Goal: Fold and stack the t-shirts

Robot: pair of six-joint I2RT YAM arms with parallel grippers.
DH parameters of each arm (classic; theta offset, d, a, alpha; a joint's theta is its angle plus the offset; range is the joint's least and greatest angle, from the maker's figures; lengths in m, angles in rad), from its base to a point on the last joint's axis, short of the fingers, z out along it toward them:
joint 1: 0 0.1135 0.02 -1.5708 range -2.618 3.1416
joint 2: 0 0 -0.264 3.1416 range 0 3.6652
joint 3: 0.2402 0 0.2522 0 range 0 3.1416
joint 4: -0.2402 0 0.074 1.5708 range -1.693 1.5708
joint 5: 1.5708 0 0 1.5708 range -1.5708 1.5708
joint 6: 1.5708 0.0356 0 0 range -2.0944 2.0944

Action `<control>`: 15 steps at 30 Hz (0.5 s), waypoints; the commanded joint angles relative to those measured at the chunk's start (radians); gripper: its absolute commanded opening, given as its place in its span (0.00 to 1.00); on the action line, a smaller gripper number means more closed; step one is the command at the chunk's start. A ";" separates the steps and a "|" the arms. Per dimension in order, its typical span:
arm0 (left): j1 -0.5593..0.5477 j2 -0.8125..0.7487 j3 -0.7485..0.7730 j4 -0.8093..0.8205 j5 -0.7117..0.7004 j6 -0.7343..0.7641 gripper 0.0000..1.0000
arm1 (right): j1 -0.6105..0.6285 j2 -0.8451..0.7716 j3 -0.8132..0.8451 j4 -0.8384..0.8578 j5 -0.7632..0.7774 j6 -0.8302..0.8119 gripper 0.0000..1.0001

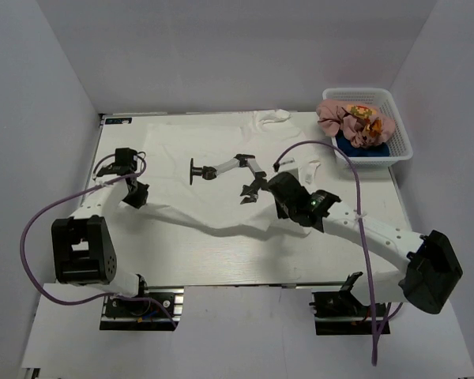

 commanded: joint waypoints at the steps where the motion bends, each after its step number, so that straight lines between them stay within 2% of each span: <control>1: 0.000 0.051 0.092 -0.005 -0.023 -0.003 0.00 | -0.076 0.079 0.094 0.092 -0.005 -0.103 0.00; 8: 0.009 0.196 0.285 -0.015 -0.069 -0.003 0.00 | -0.224 0.260 0.279 0.144 -0.048 -0.224 0.00; 13: 0.009 0.388 0.434 -0.014 -0.055 -0.003 0.01 | -0.305 0.429 0.440 0.178 -0.117 -0.298 0.00; 14: 0.018 0.419 0.490 -0.037 -0.055 0.006 0.18 | -0.335 0.491 0.470 0.174 -0.145 -0.307 0.00; 15: 0.018 0.446 0.517 -0.037 -0.055 0.017 0.34 | -0.342 0.557 0.575 0.145 -0.139 -0.312 0.00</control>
